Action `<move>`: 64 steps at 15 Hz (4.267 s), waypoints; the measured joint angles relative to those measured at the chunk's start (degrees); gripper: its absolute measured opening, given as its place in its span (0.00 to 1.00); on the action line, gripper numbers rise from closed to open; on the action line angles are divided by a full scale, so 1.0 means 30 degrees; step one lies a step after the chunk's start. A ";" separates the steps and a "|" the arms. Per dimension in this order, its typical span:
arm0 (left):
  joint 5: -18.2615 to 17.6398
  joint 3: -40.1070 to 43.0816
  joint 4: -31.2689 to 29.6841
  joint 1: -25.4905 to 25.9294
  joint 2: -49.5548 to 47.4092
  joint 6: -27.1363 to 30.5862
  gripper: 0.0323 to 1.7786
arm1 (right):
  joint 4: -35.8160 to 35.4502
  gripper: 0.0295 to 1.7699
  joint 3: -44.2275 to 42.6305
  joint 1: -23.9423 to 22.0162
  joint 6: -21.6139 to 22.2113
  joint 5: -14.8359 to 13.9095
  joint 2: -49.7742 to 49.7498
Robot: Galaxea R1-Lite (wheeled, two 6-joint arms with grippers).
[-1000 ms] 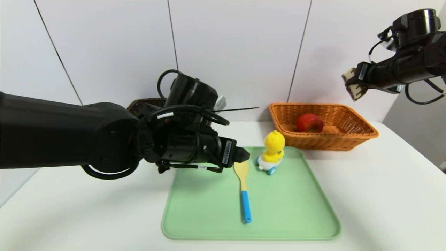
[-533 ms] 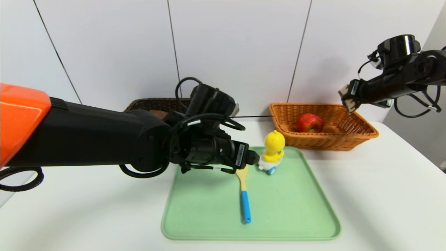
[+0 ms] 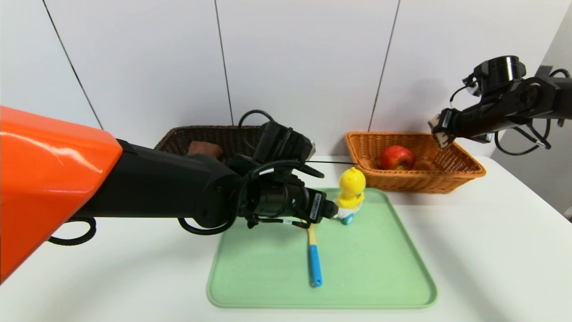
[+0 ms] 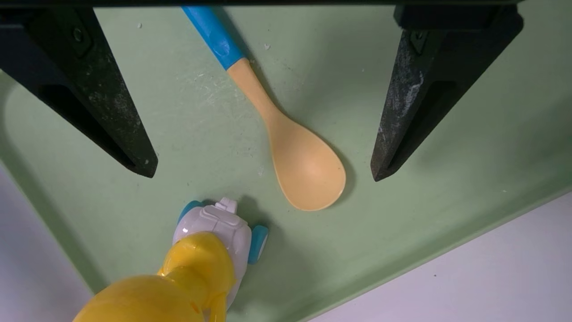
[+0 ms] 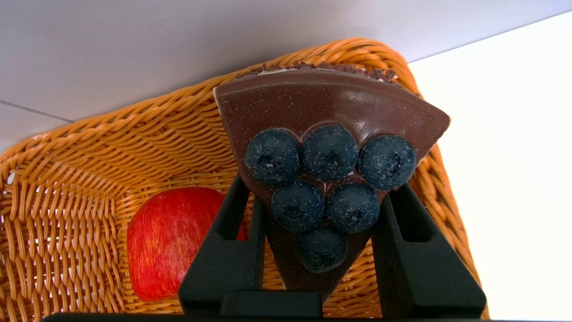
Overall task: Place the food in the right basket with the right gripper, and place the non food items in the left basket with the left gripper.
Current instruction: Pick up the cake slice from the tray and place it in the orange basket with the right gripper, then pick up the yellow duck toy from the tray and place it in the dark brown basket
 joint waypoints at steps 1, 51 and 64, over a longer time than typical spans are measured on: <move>-0.0057 -0.0012 -0.0248 -0.0016 0.0102 0.0053 0.95 | -0.0016 0.36 0.0000 0.0037 -0.0037 0.0008 0.0069; 0.0447 0.2763 -1.1337 -0.1109 0.3267 0.2442 0.95 | -0.1231 0.96 1.2085 0.1690 -0.6327 0.1621 -1.1638; 0.0219 0.2121 -1.4141 -0.1284 0.4888 0.2609 0.95 | -0.1231 0.96 1.3499 0.1467 -0.5868 0.1548 -1.2512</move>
